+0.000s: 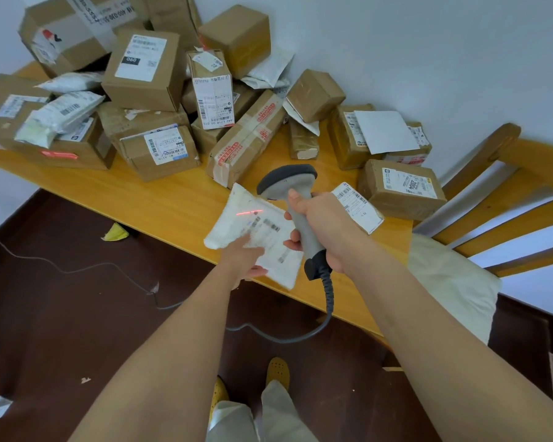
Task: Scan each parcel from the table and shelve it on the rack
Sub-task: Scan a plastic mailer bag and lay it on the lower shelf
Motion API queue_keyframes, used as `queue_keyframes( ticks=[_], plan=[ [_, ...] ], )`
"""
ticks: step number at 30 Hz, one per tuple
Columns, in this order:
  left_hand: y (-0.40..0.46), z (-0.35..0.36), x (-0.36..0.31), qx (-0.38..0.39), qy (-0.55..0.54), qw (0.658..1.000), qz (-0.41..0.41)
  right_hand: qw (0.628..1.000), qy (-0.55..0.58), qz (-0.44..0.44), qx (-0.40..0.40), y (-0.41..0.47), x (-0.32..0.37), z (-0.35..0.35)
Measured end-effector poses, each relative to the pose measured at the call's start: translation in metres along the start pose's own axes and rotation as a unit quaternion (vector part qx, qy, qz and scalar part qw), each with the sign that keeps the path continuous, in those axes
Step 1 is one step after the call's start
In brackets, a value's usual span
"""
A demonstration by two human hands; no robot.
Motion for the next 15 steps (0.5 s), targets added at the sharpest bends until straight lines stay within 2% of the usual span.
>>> queue_keyframes(
  ticks=[1,2,3,5,6,7,9,11,15],
  plan=[
    [-0.001,0.004,-0.003,0.016,-0.026,1.000,0.006,1.000,0.005,0.000,-0.006,0.000,0.000,-0.002],
    [-0.002,0.003,-0.006,-0.007,0.010,0.999,0.033,1.000,0.007,0.000,-0.012,0.000,0.000,-0.004],
    [-0.003,-0.001,-0.008,-0.060,0.103,0.990,0.076,1.000,0.006,0.000,-0.018,0.000,0.000,-0.006],
    [-0.001,-0.010,-0.009,-0.166,0.327,0.915,0.168,1.000,0.002,0.003,-0.028,0.001,-0.002,-0.012],
    [0.002,-0.011,-0.007,-0.182,0.397,0.876,0.203,0.999,0.003,0.005,-0.035,0.001,-0.003,-0.015],
    [0.004,-0.011,-0.004,-0.169,0.437,0.855,0.220,0.999,0.007,0.006,-0.044,0.002,-0.005,-0.018],
    [0.011,-0.008,0.002,-0.091,0.474,0.849,0.214,0.998,0.021,0.008,-0.066,0.004,-0.007,-0.024],
    [0.013,-0.002,0.009,-0.029,0.480,0.857,0.184,0.995,0.040,0.010,-0.086,0.004,-0.010,-0.028],
    [0.010,0.006,0.012,-0.027,0.424,0.891,0.164,0.992,0.074,0.019,-0.097,0.000,-0.014,-0.034]
  ],
)
Point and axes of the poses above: each hand's wrist, its own y-axis towards the middle knuckle, its own z-axis out of the palm, x = y × z, the point moved 4 cm from there along y, towards the middle knuckle, and after that the axes turned 9 degrees about y, right-handed, at the moved point
